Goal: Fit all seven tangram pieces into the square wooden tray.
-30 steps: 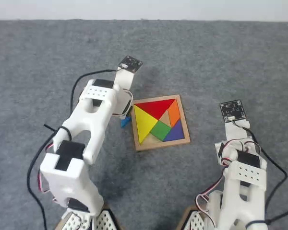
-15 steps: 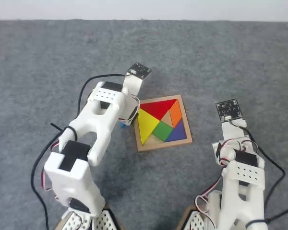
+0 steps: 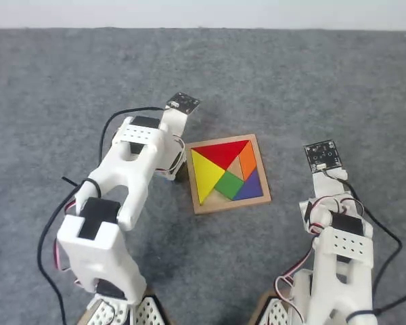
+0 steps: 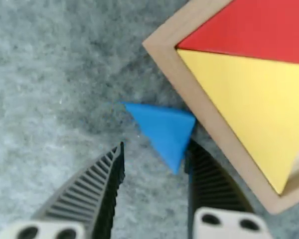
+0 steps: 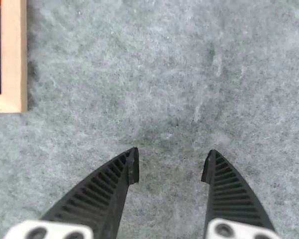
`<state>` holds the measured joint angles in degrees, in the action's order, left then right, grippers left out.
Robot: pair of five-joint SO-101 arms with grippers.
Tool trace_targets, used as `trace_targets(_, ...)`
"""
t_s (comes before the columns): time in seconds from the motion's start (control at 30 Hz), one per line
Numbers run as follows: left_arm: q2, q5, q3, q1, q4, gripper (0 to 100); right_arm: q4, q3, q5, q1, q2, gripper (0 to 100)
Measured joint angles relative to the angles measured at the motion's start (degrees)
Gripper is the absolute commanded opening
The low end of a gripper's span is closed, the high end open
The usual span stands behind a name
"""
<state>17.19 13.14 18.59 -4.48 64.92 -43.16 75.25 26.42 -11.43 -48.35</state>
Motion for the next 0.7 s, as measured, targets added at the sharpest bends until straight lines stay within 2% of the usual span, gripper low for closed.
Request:
trace_targets(0.17, 0.00, 0.18, 0.00, -0.09, 0.09, 16, 0.00, 0.00, 0.00, 0.00, 0.00, 22.6)
trace_targets(0.53, 0.00, 0.18, -1.58, -0.18, -1.23, 17, 0.00, 0.00, 0.00, 0.00, 0.00, 22.6)
trace_targets(0.7, 0.09, 0.26, -2.99, -2.73, -1.23, 17, 0.00, 0.00, 0.00, 0.00, 0.00, 22.6)
